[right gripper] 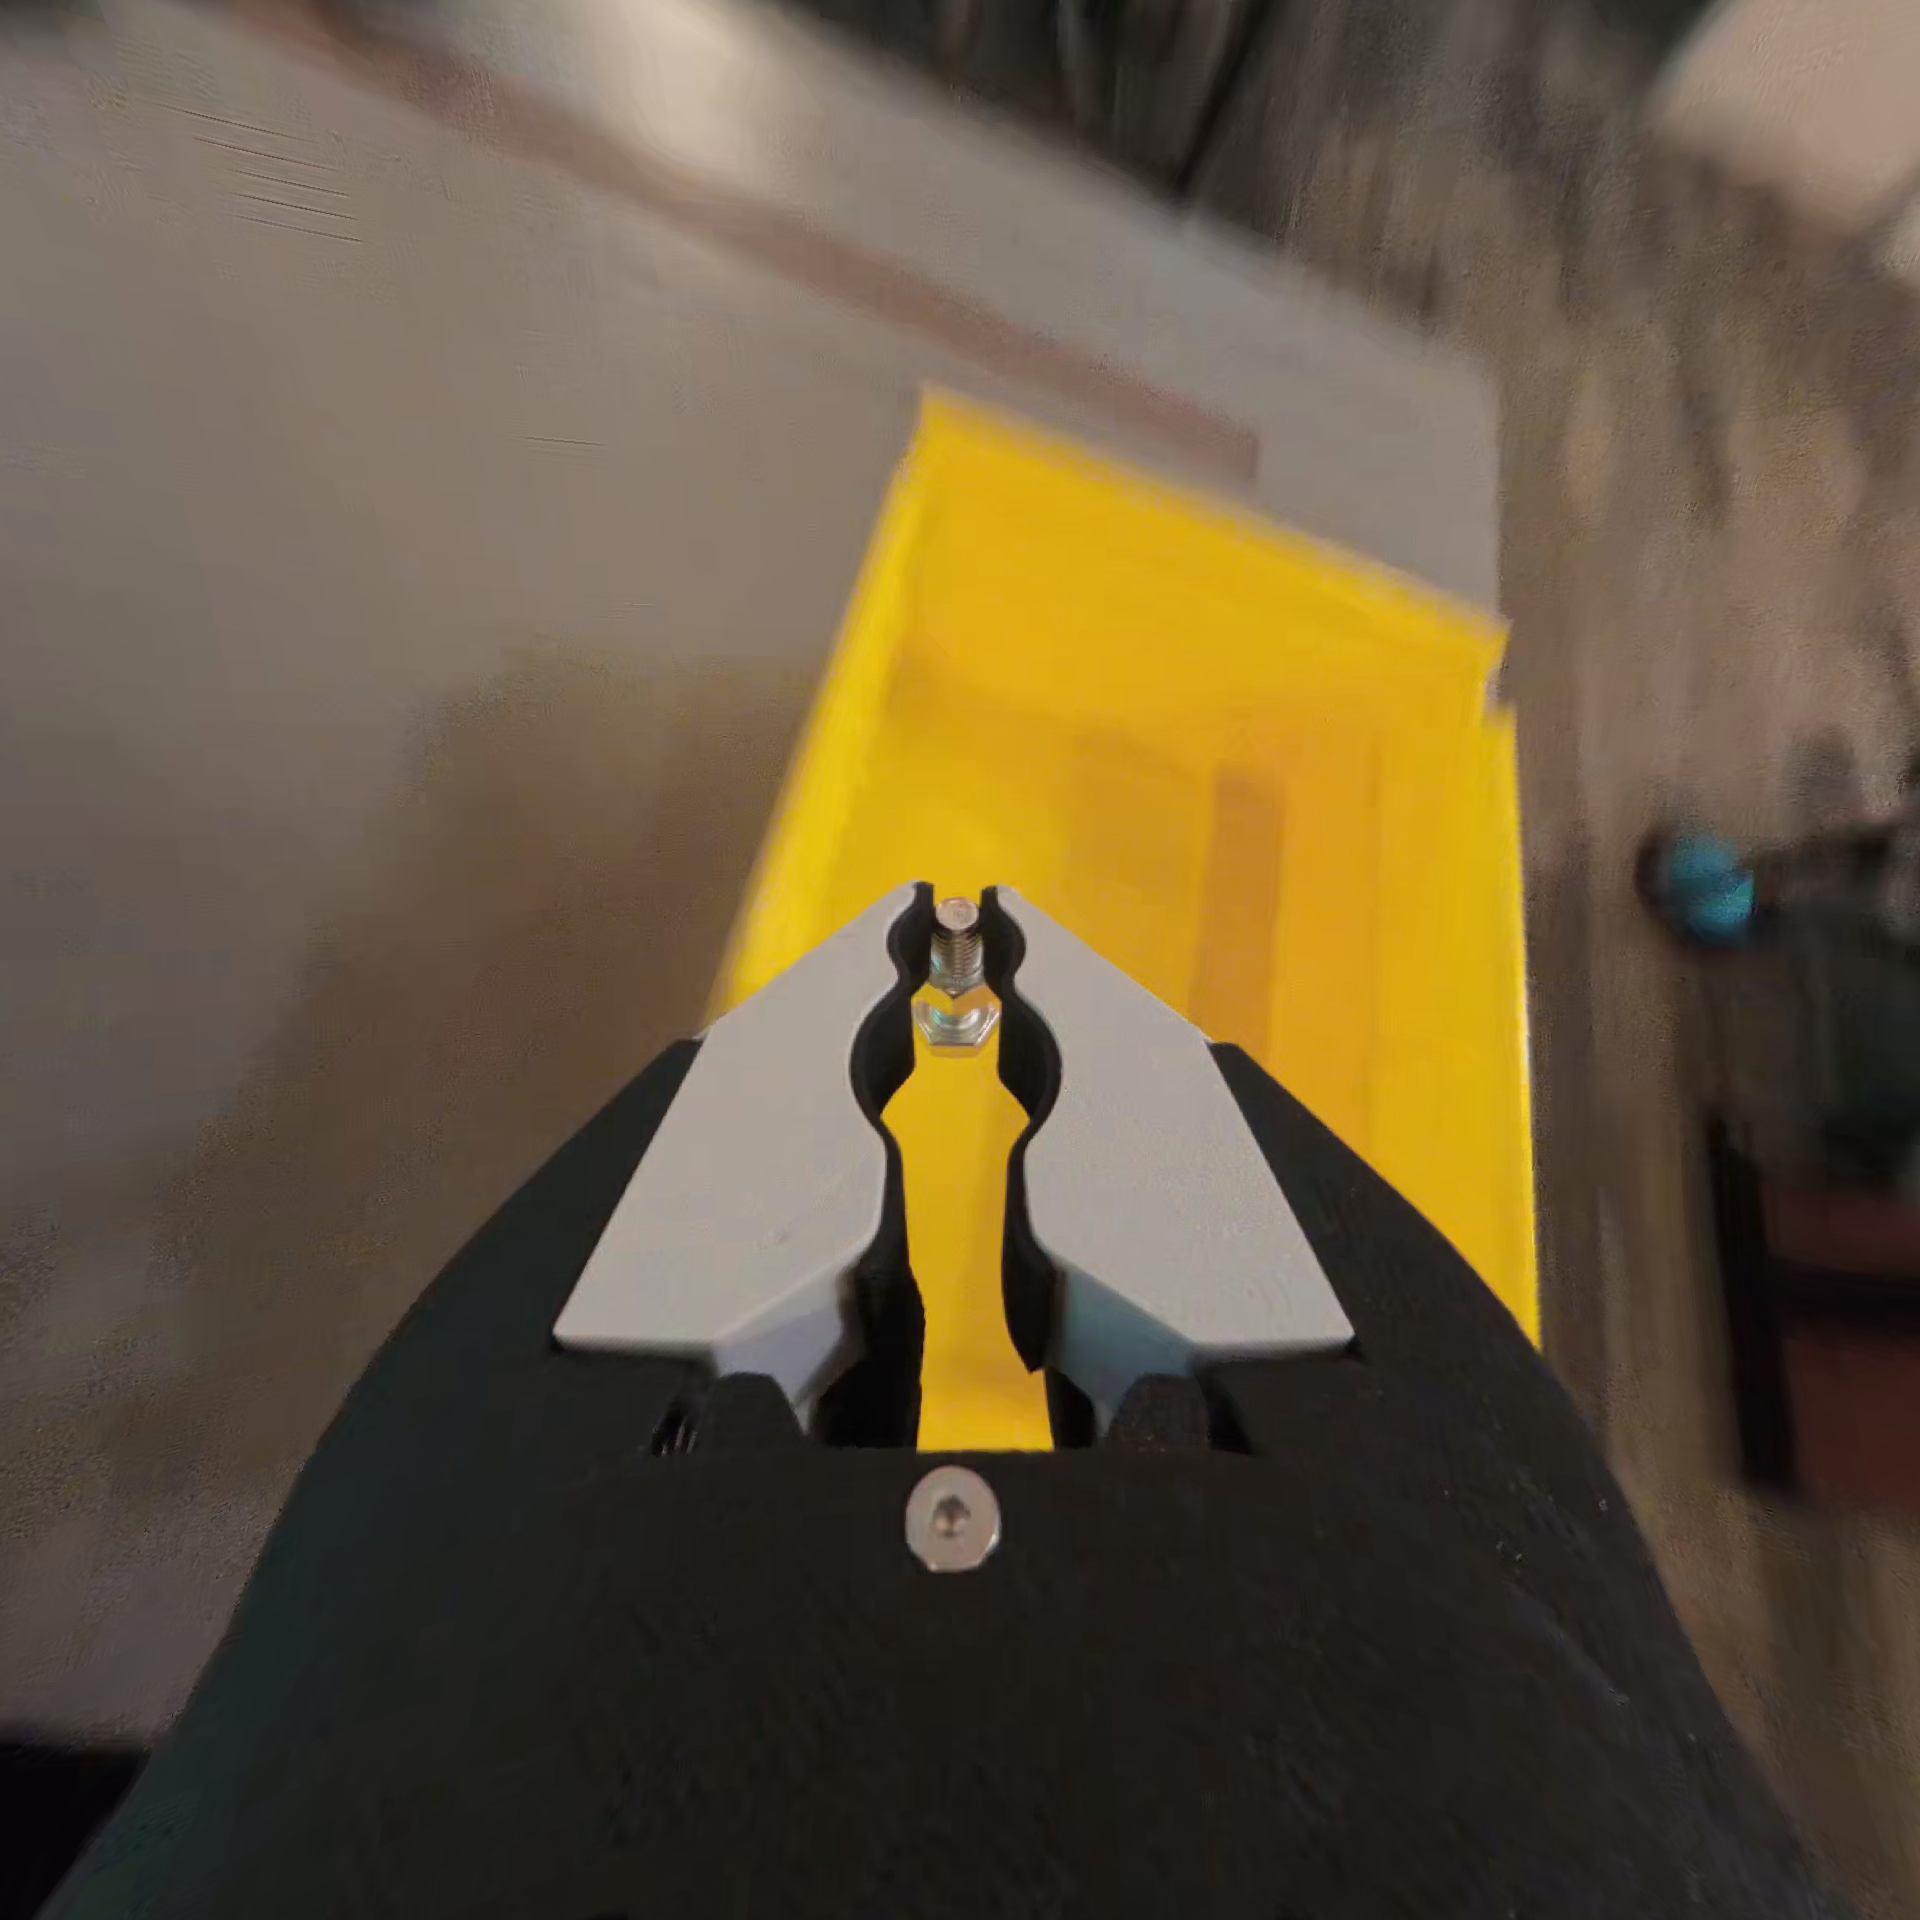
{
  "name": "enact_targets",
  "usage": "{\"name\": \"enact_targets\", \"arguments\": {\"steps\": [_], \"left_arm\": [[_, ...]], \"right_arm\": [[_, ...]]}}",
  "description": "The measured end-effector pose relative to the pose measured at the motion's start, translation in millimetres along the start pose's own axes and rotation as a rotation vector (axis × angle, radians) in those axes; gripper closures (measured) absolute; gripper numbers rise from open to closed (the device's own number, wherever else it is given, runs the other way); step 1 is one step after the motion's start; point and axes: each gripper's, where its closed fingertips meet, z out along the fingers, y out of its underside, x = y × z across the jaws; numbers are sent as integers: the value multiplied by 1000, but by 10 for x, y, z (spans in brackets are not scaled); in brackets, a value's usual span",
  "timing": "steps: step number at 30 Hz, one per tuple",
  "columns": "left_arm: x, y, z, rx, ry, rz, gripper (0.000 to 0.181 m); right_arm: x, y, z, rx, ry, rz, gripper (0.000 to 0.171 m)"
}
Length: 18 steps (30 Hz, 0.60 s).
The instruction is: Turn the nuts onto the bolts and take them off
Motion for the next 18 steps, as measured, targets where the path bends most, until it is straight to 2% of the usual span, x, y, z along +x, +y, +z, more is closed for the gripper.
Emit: {"name": "enact_targets", "arguments": {"steps": [2, 5, 9, 10, 11, 12, 14, 16, 18], "left_arm": [[-5, 2, 3, -1, 0, -5, 112], [2, 4, 4, -3, -2, 5, 113], [13, 11, 3, -9, -8, 23, 112], [10, 10, 0, -9, -12, 25, 111], [3, 10, -3, -9, -19, 28, 110], [-4, 11, -7, -10, -26, 31, 110], [-17, 11, -10, -11, -37, 36, 108], [-38, 16, -7, -17, -58, 51, 106], [-64, 21, -9, -23, -85, 73, 105]], "right_arm": [[110, 584, 105, -280, -33, -13, 164], [48, 1096, 198, -531, -161, 0, 164], [36, 1333, 374, -651, -237, 70, 163], [71, 1336, 410, -653, -222, 80, 159], [133, 1308, 401, -643, -182, 77, 144], [205, 1226, 339, -610, -127, 66, 137], [286, 811, 142, -426, -5, 47, 138], [78, 168, -69, -131, 15, -8, 138], [-341, -523, -213, 205, -22, -85, 143]]}}
